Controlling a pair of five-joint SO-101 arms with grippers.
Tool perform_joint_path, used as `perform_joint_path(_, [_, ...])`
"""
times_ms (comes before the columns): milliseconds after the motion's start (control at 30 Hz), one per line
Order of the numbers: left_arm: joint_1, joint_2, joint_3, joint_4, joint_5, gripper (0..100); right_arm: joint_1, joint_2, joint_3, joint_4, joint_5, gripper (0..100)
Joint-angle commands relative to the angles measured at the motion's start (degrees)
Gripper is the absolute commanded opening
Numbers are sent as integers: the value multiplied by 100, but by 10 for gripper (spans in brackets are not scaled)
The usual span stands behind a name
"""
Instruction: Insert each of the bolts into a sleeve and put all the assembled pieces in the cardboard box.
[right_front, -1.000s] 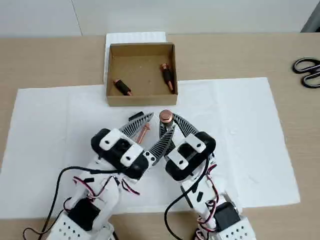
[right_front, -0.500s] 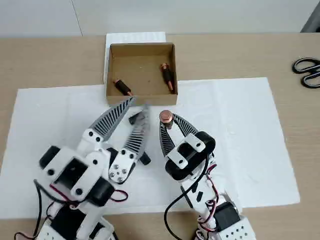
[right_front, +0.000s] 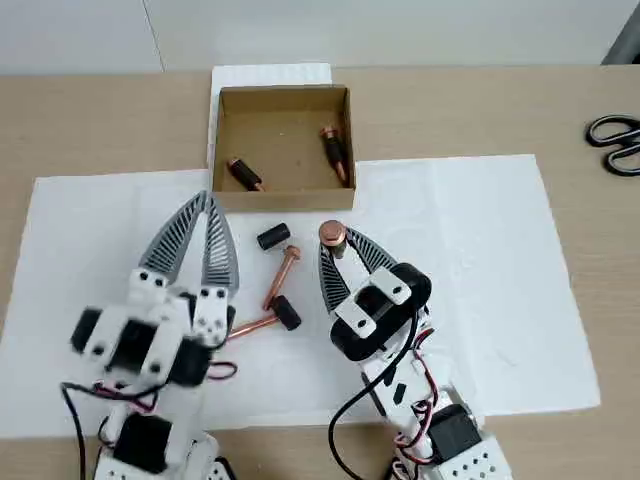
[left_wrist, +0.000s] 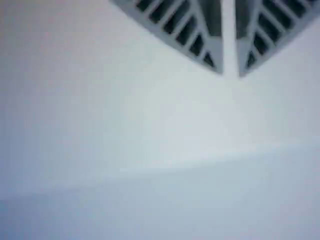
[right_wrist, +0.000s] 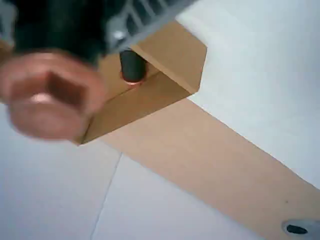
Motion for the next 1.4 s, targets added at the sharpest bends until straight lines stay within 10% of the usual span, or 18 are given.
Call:
perform_joint_path(0, [-352, -53, 242, -97, -9, 6, 84, -84, -299, 13, -44, 3])
perform_joint_path(333, [-2356, -62, 901, -97, 580, 6, 1007, 163, -993, 22, -62, 2])
perform_joint_path(633, [-2585, -53, 910, 1108, 703, 6, 1332, 3943, -3675, 22, -642, 2])
perform_joint_path(1367, [-2927, -62, 875, 1108, 712, 6, 804, 10703, -9081, 347, -677, 2])
